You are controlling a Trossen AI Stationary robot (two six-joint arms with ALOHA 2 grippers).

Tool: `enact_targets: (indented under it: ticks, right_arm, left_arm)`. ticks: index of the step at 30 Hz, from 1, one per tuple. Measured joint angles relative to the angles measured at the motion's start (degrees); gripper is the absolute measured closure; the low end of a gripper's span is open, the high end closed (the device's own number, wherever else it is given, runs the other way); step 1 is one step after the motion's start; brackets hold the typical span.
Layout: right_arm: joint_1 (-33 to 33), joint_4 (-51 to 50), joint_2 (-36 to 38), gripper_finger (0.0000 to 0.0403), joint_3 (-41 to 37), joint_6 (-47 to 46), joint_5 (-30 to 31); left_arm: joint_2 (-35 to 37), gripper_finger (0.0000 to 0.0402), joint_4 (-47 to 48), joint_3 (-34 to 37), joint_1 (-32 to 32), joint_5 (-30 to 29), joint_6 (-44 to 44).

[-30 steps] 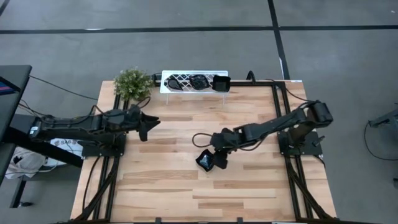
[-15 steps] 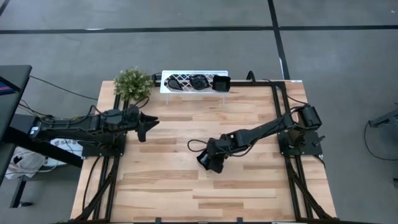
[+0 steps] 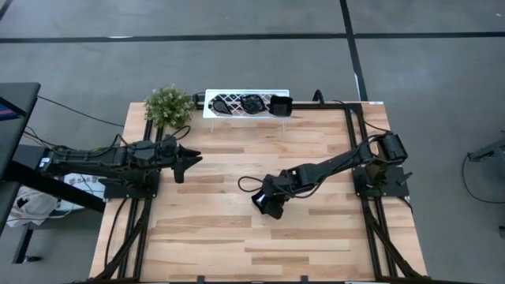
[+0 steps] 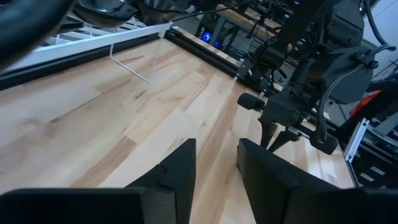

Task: Pick & Place Mini shaped plates
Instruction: Stack the black distorted square plate on top of the black distorted square plate on the shelf

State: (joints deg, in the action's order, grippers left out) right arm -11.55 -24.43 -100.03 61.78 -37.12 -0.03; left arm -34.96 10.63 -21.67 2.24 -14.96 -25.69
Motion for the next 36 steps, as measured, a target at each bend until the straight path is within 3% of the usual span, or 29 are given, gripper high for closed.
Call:
enact_targets:
  ticks: [4, 18, 28, 36]
  right_arm:
    - [0.0, 0.0, 0.0, 0.0398, 0.0, 0.0, 0.0]
    - [0.0, -0.2, 0.0, 0.0401, 0.1, 0.0, -0.1]
    - [0.9, -8.5, 0.2, 0.0402, 7.7, 4.7, 0.0]
    - [1.2, -12.5, 0.1, 0.0365, 7.7, 3.3, 0.0]
  left_arm:
    - [0.0, 0.0280, 0.0, 0.0, 0.0, 0.0, 0.0]
    - [0.0, 0.0280, -0.2, 0.0, 0.0, 0.0, 0.0]
    - [0.0, 0.0280, -0.2, 0.0, 0.0, 0.0, 0.0]
    - [0.0, 0.0280, -0.2, 0.0, 0.0, 0.0, 0.1]
